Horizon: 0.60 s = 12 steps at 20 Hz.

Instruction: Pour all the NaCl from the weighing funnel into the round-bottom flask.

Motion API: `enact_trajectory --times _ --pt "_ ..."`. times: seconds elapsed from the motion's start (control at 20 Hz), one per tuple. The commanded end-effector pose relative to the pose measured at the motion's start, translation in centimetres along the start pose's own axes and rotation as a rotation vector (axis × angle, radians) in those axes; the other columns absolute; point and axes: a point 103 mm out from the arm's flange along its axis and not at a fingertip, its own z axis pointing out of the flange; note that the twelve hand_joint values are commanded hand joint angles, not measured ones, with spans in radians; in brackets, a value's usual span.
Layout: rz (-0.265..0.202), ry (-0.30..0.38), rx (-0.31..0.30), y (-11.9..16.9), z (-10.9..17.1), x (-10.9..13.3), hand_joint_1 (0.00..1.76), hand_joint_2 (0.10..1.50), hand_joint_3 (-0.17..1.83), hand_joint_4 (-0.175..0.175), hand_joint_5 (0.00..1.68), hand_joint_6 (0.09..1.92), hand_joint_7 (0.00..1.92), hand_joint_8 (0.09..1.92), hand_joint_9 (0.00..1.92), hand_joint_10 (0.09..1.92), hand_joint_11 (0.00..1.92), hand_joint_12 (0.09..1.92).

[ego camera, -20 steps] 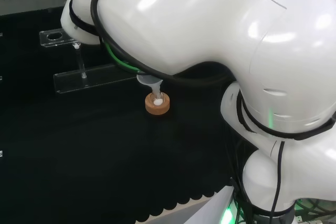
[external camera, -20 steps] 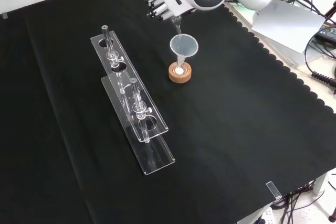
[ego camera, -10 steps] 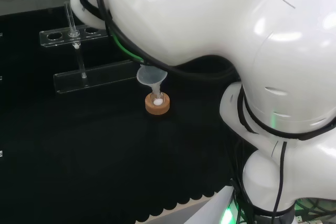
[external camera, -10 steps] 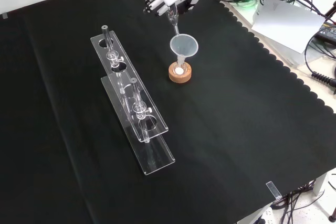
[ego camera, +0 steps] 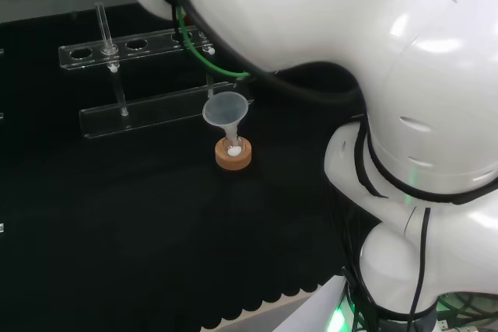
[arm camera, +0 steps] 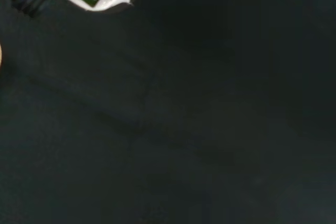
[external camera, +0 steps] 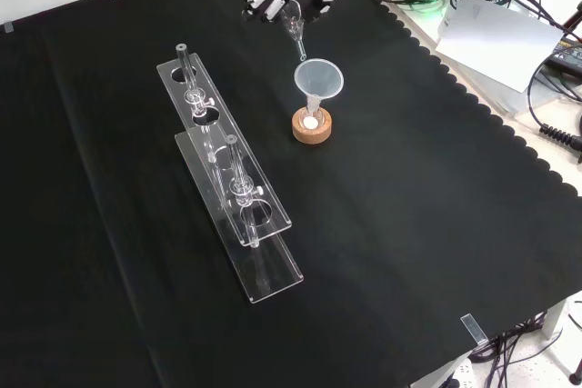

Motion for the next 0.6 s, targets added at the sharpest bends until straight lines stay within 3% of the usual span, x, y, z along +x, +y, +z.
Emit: enact_trajectory --times 0.05,0.6 --pt "-0.019 0.131 -0.023 0.5 1.2 -0.3 1.1 0.63 0.8 0.175 1.16 0.94 0.38 0.62 0.69 0.54 0.35 1.32" --pt "-0.026 0.3 -0.05 1.5 2.8 -2.1 1.1 0.63 0.8 0.175 1.16 0.94 0.38 0.62 0.69 0.54 0.35 1.32"
